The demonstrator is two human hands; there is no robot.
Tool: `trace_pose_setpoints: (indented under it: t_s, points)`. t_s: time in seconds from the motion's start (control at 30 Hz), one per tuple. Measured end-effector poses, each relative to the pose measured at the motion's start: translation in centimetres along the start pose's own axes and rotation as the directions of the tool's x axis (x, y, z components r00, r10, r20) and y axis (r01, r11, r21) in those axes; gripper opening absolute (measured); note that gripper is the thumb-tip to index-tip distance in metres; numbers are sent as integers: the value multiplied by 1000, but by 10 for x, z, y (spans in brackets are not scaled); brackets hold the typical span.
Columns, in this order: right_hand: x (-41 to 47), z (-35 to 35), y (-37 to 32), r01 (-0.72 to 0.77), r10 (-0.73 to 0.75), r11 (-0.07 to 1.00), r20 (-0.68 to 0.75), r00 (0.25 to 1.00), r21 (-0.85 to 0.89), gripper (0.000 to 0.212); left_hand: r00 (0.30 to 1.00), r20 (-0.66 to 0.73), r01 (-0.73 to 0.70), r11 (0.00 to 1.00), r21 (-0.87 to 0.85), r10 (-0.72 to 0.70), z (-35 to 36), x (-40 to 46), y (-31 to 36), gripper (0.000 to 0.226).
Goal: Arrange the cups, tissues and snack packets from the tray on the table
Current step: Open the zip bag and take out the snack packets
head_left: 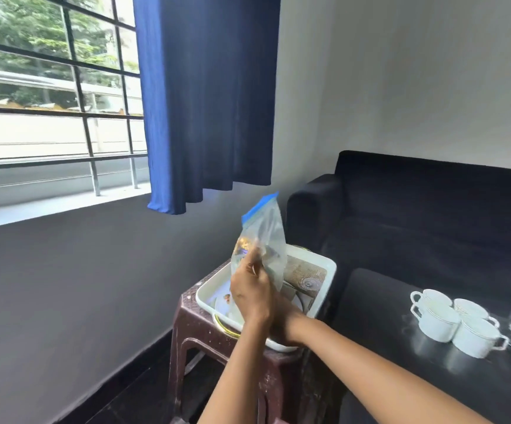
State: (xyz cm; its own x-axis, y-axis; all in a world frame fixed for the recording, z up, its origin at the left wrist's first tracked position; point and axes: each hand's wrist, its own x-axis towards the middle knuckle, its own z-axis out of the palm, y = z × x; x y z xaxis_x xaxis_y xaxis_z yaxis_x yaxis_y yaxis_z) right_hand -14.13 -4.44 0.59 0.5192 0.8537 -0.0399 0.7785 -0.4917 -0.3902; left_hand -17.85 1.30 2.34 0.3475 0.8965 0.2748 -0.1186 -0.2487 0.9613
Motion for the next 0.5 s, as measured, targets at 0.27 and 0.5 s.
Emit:
trace_pose_setpoints:
  t_s: [0.27,0.5]
  points:
    - [-34,-25,53,-227,319,864,-139,938,449,57,937,294,-270,927,260,191,6,-11,-5,27]
    - [-41,-65,66,-129,598,511,-244,763,850,28,696,685,-617,667,418,215,2,-15,3,27]
